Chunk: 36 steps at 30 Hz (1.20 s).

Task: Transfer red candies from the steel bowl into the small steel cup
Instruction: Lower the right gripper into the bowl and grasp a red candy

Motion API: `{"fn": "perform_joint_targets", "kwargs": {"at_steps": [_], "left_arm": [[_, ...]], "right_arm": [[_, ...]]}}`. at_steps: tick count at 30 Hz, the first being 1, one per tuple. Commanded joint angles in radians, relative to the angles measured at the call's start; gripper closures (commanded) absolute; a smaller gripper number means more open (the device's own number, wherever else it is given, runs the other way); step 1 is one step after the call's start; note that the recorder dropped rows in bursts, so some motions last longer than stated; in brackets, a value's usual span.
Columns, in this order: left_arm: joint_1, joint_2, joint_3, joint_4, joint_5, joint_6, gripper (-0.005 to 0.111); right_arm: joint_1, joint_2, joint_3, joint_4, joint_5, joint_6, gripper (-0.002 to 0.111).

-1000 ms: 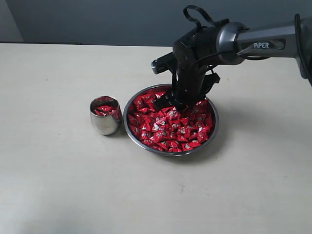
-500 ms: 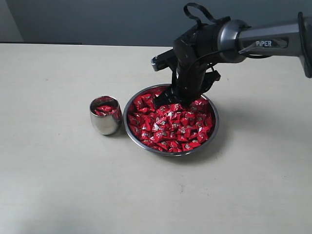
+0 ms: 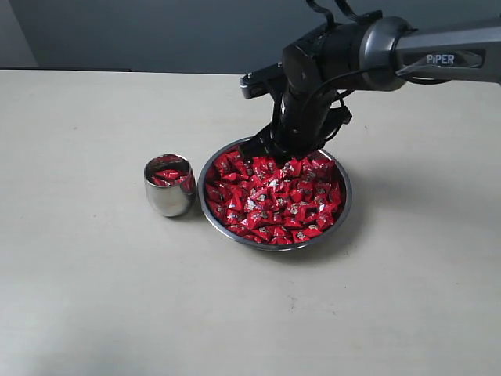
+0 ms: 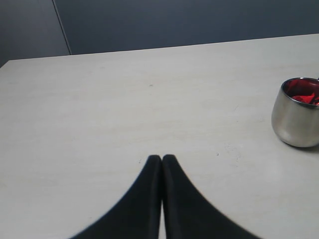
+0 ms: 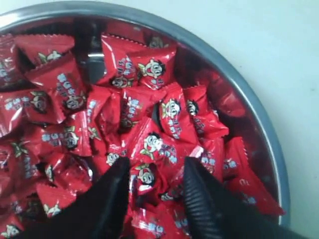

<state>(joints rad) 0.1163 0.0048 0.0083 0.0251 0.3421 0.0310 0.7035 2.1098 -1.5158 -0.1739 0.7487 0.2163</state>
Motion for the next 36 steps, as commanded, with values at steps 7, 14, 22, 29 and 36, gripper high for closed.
{"fn": "perform_joint_targets", "kwargs": {"at_steps": [7, 14, 22, 29, 36], "left_arm": [[-0.008, -0.005, -0.008, 0.002, -0.005, -0.002, 0.106], [-0.008, -0.005, -0.008, 0.002, -0.005, -0.002, 0.106], [-0.008, -0.005, -0.008, 0.002, -0.005, -0.002, 0.106], [-0.008, -0.005, -0.008, 0.002, -0.005, -0.002, 0.106], [-0.008, -0.005, -0.008, 0.002, -0.005, -0.002, 0.106]], "right_arm": [[-0.005, 0.081, -0.003, 0.064, -0.093, -0.029, 0.062], [-0.005, 0.066, -0.003, 0.014, -0.048, -0.016, 0.108], [0.037, -0.094, -0.003, 0.014, -0.026, -0.016, 0.108], [0.146, -0.15, -0.003, -0.065, -0.081, -0.034, 0.108], [0.05, -0.078, -0.003, -0.048, -0.037, 0.004, 0.074]]}}
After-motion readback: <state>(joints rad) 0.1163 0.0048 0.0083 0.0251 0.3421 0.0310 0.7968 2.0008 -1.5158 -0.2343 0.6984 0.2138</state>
